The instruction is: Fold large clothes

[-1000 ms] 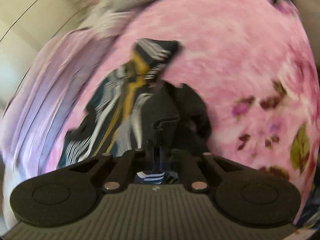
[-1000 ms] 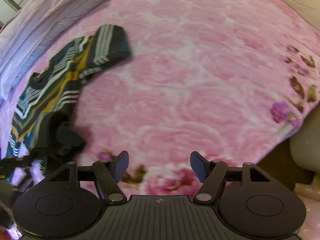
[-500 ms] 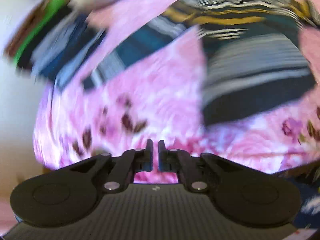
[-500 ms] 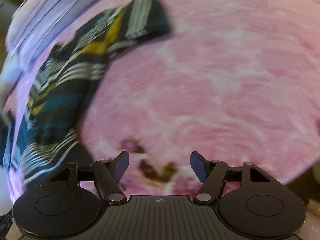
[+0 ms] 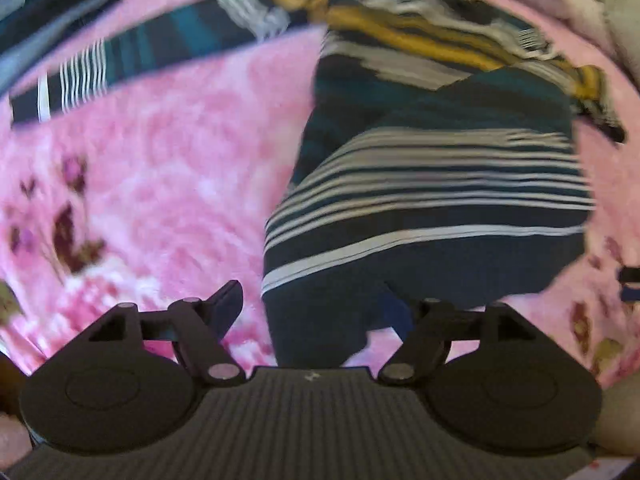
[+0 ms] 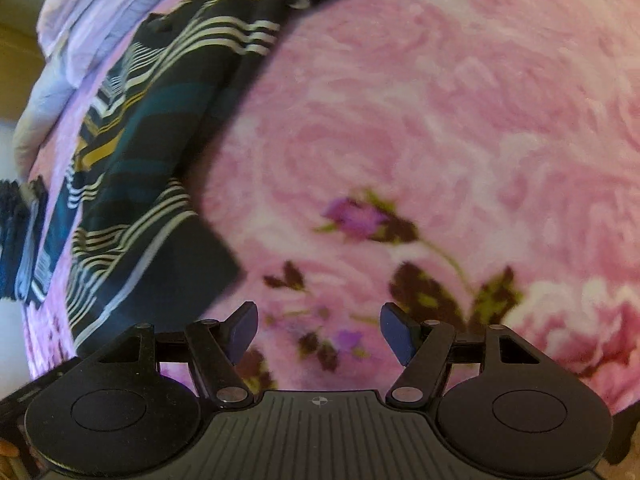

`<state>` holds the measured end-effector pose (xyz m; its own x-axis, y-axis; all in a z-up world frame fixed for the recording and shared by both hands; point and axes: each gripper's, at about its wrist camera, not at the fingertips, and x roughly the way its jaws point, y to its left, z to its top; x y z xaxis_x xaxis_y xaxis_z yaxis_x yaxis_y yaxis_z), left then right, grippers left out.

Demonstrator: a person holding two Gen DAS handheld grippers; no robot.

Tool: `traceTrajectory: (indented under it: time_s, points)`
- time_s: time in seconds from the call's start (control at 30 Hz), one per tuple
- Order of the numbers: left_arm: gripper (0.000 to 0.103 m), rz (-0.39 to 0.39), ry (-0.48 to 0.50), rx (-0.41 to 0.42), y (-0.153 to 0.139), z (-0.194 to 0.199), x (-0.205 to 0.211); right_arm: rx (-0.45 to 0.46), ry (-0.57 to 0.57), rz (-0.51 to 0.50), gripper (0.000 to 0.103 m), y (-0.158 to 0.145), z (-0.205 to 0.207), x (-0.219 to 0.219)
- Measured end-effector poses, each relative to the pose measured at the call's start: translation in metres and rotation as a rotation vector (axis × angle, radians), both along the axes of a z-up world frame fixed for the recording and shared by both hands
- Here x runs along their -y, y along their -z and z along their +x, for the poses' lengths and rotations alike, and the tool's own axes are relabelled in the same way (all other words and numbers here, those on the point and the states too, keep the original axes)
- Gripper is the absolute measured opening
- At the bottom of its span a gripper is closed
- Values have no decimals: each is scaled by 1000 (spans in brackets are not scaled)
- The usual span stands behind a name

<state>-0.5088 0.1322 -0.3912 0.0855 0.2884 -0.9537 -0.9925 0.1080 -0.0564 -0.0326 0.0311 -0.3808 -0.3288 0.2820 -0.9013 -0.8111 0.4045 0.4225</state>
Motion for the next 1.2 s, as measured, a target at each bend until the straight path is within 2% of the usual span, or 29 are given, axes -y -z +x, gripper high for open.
traceTrajectory:
  time_s: [0.03,0.1,0.13,0.17,0.27,0.33,0.43,0.5,0.57,0.67,0.77,0.83,0.93,0.97,1.0,1.03,1.1,1.17,1.2]
  points:
    - [68,-18,-24,11,8,-4,-1,1,16,4,65,1,1,2]
    - [29,-40,-60,68,18,-9,-3,-8,52,25,65,2,4,7]
    - [20,-43,-63,89,18,-8,-3,-8,66,36,65,2,5,7]
    - [5,-46,-34,120,16,-3,-4,-4,79,49,65,1,4,8]
    - [5,31,59,74,-7,9,-10,19,76,83,65,-4,-5,7]
    - [5,120,21,52,-33,-8,-29,38,26,122,65,-11,-17,4]
    - [6,200,-8,7,-61,-41,-65,85,-113,195,65,-20,-47,-1]
    - [8,230,26,-54,-68,-55,-89,92,-190,232,65,-19,-69,-6]
    - [8,244,71,-118,-66,-59,-108,60,-225,250,65,-12,-90,-12]
    - [8,236,134,-209,-52,-51,-132,6,-199,273,65,1,-109,-24]
    - [7,205,181,-258,-29,-42,-141,-69,-135,267,65,15,-118,-38]
    - [7,189,199,-280,-17,-39,-138,-141,-58,305,65,20,-122,-44]
    - [7,170,187,-268,-5,-41,-131,-307,96,322,63,35,-127,-58]
    - [7,167,187,-267,-3,-41,-128,-350,132,324,40,40,-129,-62]
    - [7,162,189,-266,-3,-40,-126,-395,163,296,3,47,-131,-67]
    - [7,161,189,-261,-4,-40,-122,-411,185,255,3,51,-131,-71]
    - [7,159,186,-233,-14,-39,-114,-439,211,268,3,41,-122,-66]
    - [6,151,184,-176,-30,-39,-98,-433,173,300,2,12,-102,-55]
    - [6,137,185,-121,-41,-39,-86,-430,150,308,2,-5,-87,-47]
